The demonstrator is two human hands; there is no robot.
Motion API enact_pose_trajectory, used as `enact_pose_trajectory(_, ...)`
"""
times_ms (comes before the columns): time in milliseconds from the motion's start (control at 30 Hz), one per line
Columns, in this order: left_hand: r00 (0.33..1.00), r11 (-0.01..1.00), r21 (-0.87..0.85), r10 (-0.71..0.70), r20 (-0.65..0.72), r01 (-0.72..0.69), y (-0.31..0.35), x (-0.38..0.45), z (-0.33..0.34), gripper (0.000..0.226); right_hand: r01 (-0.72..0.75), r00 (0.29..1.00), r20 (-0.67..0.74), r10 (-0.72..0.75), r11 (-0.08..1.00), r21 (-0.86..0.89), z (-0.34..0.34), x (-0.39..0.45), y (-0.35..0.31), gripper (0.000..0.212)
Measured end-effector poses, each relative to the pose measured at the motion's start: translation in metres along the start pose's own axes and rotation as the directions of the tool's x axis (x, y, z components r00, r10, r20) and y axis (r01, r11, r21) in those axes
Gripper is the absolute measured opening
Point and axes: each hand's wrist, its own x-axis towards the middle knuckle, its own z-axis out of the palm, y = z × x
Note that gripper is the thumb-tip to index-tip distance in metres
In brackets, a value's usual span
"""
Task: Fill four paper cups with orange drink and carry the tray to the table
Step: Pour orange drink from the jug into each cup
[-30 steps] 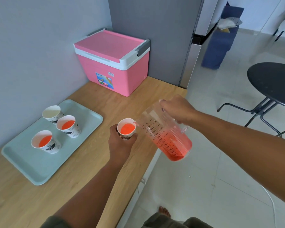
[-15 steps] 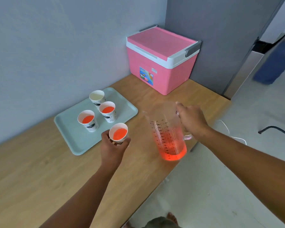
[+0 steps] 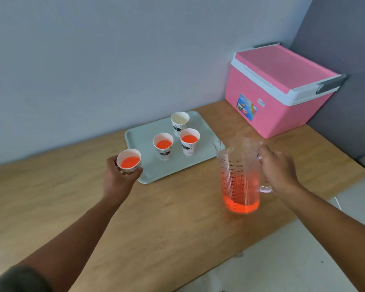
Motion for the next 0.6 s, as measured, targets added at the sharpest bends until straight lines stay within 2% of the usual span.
enact_pose_trajectory(333, 0.994, 0.995, 0.055, 0.076, 0.075, -0.08, 0.02, 0.109, 0.029, 0.071, -0.035, 0.997, -0.061, 0.035, 0.999, -0.001, -0.007, 0.005, 0.001, 0.062)
enact_pose_trajectory(600, 0.978, 0.984, 0.134, 0.094, 0.186, -0.12, 0.029, 0.153, 0.066, 0.073, -0.075, 0.993, -0.094, 0.074, 0.997, 0.0, -0.024, 0.001, 0.01, 0.065)
